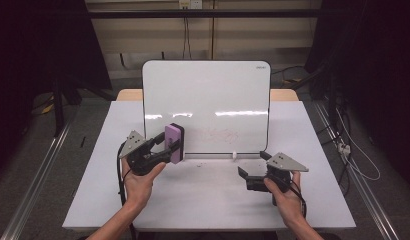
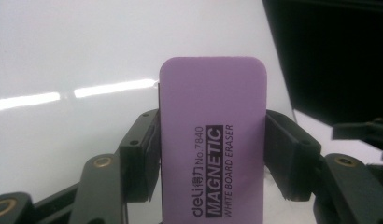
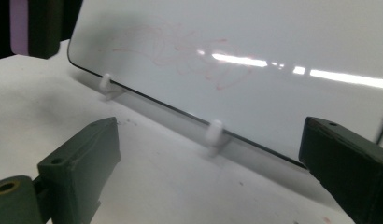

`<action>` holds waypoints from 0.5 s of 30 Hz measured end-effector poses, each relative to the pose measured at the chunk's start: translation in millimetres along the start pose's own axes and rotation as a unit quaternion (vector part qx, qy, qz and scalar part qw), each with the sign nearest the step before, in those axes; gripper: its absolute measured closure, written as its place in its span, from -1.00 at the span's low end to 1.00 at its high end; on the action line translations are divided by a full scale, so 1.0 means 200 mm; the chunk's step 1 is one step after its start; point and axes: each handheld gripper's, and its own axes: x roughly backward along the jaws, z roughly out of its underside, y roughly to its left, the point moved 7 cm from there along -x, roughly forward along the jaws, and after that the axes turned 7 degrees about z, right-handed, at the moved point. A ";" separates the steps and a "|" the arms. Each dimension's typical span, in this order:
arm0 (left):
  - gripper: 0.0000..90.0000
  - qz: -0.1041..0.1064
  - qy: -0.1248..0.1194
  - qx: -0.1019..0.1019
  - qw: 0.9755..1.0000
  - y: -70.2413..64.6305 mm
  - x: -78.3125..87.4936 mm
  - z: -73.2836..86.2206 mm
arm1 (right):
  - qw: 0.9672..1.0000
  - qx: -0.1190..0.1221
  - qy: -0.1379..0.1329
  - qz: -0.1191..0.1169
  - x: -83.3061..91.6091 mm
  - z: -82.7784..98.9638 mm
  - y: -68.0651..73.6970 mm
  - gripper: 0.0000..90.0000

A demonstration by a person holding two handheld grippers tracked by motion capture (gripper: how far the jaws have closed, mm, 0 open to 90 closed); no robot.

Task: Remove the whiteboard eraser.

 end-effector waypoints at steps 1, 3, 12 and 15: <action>-0.08 0.000 0.000 0.000 1.000 0.00 0.00 0.00 | 1.000 0.000 0.000 0.000 0.00 0.00 0.00 -0.89; -0.08 -0.002 0.007 0.000 1.000 0.01 0.01 0.00 | 1.000 0.000 0.003 0.013 0.03 0.03 -0.05 -0.89; -0.08 -0.036 0.038 -0.049 0.997 0.03 0.06 -0.03 | 0.999 0.009 0.012 0.031 0.09 0.08 -0.11 -0.88; -0.08 -0.044 0.044 -0.061 0.996 0.04 0.07 -0.04 | 0.999 0.008 0.008 0.041 0.12 0.10 -0.15 -0.88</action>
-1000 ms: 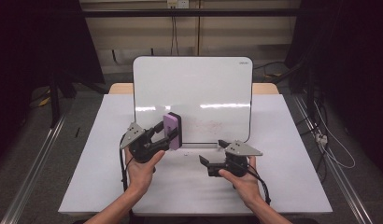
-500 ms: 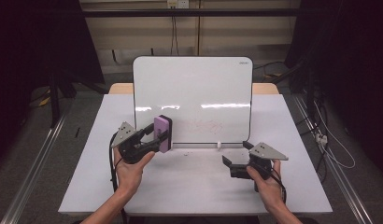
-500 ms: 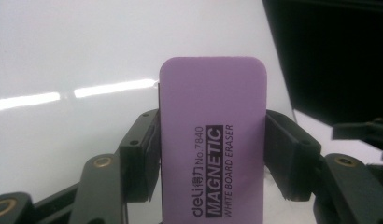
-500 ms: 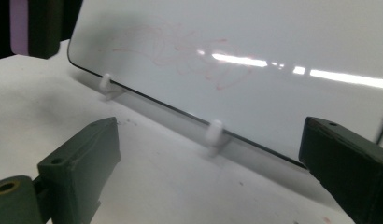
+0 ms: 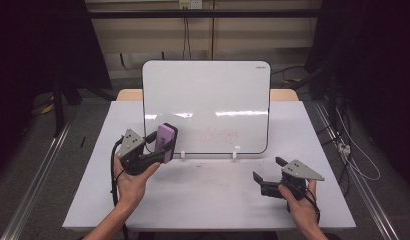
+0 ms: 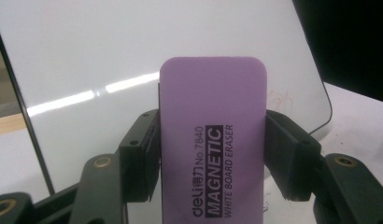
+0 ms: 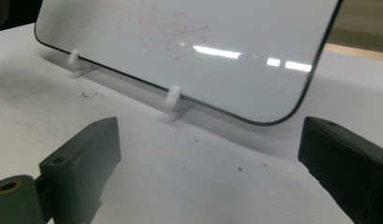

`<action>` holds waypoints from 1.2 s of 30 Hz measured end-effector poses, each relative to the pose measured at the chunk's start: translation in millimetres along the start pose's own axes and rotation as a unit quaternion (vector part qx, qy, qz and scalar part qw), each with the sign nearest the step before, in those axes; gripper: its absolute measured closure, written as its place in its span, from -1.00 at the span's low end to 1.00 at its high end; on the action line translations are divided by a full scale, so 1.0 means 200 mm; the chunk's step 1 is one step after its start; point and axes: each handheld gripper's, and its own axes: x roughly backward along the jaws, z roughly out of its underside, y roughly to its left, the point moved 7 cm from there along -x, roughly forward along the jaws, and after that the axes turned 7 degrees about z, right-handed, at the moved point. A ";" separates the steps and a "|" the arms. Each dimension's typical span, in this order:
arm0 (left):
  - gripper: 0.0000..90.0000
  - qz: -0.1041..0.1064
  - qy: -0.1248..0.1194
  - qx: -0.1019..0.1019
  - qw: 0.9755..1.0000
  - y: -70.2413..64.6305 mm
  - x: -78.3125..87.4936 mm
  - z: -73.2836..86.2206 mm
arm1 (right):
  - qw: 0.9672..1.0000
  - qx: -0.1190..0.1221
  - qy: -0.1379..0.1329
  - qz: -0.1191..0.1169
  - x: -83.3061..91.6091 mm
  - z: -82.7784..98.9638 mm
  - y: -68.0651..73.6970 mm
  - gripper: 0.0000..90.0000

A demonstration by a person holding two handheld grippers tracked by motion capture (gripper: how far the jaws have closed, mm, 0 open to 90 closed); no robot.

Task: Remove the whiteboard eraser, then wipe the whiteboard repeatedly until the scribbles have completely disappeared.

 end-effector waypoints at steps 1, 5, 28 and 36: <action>-0.08 -0.006 0.005 -0.007 1.000 0.01 0.00 0.00 | 1.000 0.000 0.000 0.000 0.00 0.00 0.00 -0.88; -0.08 -0.030 0.021 -0.038 0.999 0.02 0.02 0.00 | 1.000 -0.009 -0.003 0.008 0.01 0.02 -0.04 -0.88; -0.08 -0.083 0.080 -0.089 0.989 0.10 -0.02 0.05 | 1.000 -0.019 -0.009 0.013 0.02 0.01 -0.06 -0.88; -0.08 -0.093 0.091 -0.105 0.986 0.12 -0.08 0.02 | 1.000 -0.018 -0.010 0.008 0.02 0.01 -0.05 -0.88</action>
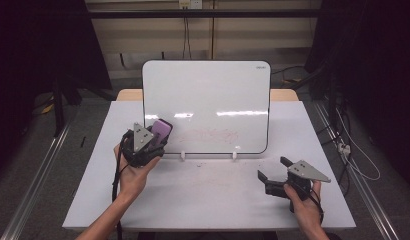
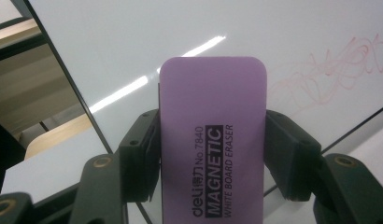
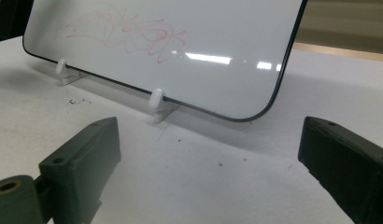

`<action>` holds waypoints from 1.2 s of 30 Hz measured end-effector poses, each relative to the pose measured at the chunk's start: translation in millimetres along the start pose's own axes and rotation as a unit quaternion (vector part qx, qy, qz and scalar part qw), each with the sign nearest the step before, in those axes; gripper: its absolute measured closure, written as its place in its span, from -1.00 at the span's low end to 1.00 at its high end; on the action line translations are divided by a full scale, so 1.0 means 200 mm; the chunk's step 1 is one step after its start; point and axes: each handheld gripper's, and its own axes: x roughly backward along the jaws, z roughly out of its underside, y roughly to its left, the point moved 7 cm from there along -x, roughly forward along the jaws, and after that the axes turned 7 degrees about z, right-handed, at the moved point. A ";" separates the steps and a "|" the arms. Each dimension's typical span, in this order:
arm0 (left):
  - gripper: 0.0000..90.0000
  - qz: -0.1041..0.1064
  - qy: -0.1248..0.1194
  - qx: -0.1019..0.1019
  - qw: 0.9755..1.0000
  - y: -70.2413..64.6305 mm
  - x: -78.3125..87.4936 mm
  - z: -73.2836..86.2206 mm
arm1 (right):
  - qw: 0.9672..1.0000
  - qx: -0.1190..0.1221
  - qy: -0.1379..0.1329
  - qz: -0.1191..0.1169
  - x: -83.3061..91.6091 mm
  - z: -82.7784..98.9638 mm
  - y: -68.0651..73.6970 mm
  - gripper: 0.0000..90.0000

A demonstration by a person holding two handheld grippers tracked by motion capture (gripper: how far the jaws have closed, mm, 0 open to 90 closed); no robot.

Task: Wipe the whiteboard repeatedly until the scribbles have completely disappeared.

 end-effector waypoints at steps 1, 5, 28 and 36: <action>-0.08 -0.002 -0.001 0.003 1.000 0.00 -0.01 0.00 | 1.000 0.000 0.001 -0.001 0.00 0.00 0.00 -0.88; -0.08 -0.009 0.004 0.004 1.000 0.02 -0.03 0.00 | 1.000 -0.001 -0.002 -0.002 0.01 0.00 0.00 -0.88; -0.08 -0.061 0.049 -0.052 0.996 -0.01 -0.23 0.03 | 1.000 -0.006 0.000 -0.006 0.01 0.00 0.00 -0.88; -0.08 -0.055 0.041 -0.055 0.996 -0.05 -0.26 0.03 | 1.000 -0.013 0.005 -0.008 0.00 0.01 0.00 -0.87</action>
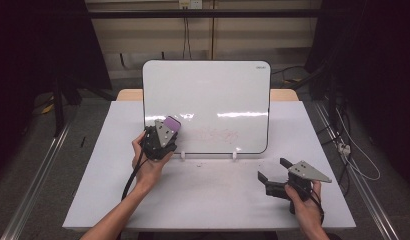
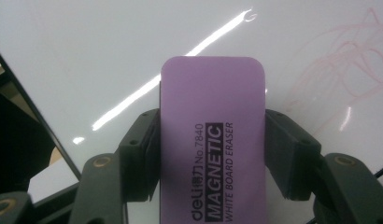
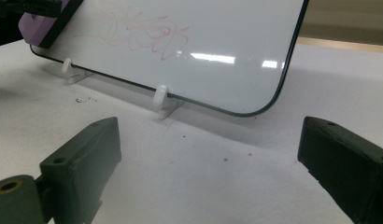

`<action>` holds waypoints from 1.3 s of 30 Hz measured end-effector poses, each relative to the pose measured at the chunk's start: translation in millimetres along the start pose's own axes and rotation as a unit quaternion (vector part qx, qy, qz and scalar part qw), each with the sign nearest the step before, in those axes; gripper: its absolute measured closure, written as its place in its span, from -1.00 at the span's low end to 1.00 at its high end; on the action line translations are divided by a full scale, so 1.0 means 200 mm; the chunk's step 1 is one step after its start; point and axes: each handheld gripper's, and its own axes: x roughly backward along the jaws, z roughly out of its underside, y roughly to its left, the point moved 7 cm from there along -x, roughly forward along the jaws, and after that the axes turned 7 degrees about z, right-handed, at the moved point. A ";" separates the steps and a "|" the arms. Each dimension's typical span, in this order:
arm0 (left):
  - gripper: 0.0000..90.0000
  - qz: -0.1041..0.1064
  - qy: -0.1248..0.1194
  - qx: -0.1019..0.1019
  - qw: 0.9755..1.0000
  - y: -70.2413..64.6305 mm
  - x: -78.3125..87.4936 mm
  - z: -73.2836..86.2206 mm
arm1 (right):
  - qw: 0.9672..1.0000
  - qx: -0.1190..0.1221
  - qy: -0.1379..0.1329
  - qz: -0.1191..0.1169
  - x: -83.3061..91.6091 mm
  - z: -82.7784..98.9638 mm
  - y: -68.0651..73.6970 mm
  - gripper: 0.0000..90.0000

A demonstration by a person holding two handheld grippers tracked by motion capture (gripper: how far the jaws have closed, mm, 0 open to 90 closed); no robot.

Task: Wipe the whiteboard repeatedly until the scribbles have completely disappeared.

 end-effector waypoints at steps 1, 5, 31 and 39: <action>-0.08 0.001 0.002 -0.006 1.000 -0.01 0.00 0.00 | 1.000 0.001 -0.001 0.001 0.00 0.00 0.00 -0.87; -0.08 0.008 0.000 -0.026 1.000 -0.07 -0.01 0.01 | 1.000 0.004 -0.002 -0.001 0.00 0.00 0.00 -0.87; -0.08 0.006 -0.011 -0.113 0.993 -0.26 -0.06 -0.02 | 1.000 0.006 -0.004 -0.003 0.00 -0.01 0.01 -0.86; -0.08 -0.017 -0.021 -0.099 0.995 -0.15 -0.06 -0.09 | 1.000 0.005 -0.002 -0.004 -0.01 -0.01 0.01 -0.86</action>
